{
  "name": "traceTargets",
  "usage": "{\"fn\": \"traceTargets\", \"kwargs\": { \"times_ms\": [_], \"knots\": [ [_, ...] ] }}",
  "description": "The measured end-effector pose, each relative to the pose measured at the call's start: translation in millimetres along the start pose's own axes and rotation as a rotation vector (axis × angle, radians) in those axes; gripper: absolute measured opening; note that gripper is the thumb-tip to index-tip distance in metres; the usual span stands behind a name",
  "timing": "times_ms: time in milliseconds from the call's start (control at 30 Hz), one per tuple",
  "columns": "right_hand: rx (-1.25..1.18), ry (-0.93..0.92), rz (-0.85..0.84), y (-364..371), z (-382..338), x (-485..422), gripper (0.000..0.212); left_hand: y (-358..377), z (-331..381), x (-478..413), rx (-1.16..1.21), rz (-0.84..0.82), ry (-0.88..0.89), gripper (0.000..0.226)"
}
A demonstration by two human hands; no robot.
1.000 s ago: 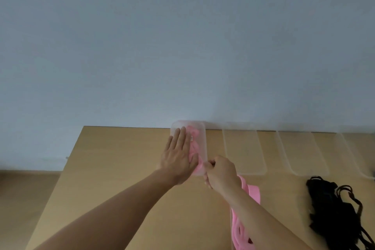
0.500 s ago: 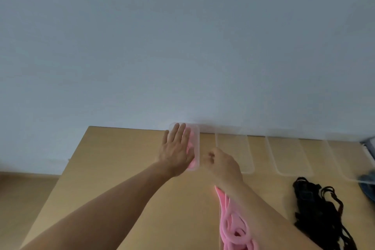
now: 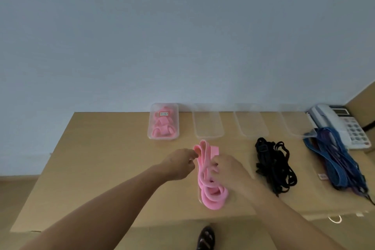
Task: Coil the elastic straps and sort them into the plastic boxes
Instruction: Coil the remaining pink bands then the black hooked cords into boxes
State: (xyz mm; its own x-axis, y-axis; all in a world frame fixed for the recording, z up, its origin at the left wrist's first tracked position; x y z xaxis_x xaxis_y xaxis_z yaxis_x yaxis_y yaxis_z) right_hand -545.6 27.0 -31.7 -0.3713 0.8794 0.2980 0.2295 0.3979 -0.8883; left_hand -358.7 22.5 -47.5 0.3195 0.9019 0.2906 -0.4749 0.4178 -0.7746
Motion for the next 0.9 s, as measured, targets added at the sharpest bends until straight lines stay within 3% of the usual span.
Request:
{"fn": "traceTargets", "kwargs": {
  "times_ms": [133, 300, 467, 567, 733, 900],
  "knots": [
    [0.083, -0.099, -0.095, 20.8, 10.6, 4.8, 0.022, 2.2, 5.5, 2.2, -0.002, -0.032, -0.035, 0.047],
    [0.116, -0.128, -0.008, 22.3, 24.4, 0.2, 0.019, -4.8, 25.4, -2.3, 0.037, -0.01, -0.055, 0.047],
    [-0.059, -0.179, 0.12, -35.2, 27.9, -14.0, 0.026, -25.2, 48.5, -7.5, 0.141, 0.089, -0.048, 0.043],
    [-0.178, -0.179, 0.231, -80.9, 24.5, -22.3, 0.015, -43.7, 66.8, -8.4, 0.178, 0.171, -0.017, 0.042],
    [-0.315, -0.237, 0.338, -139.4, 18.5, -21.5, 0.015, -84.0, 104.7, -11.0, 0.327, 0.347, 0.002, 0.023],
    [-0.478, -0.311, 0.421, -181.6, 9.7, -13.2, 0.013, -118.4, 130.7, -6.8, 0.528, 0.383, 0.052, 0.018]
  ]
}}
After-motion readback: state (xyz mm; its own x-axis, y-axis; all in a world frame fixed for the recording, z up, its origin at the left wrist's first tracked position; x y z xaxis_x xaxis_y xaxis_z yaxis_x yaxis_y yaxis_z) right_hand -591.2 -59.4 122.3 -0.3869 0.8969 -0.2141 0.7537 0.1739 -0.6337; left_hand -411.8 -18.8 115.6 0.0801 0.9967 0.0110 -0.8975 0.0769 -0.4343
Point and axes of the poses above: each hand's wrist, its own x-axis away from the middle knuckle, its own y-axis out of the palm, z = x × y, the point moved 1 cm from there along -x, towards the middle knuckle, and after that the axes turned 3 degrees about y, right-handed, at the moved point
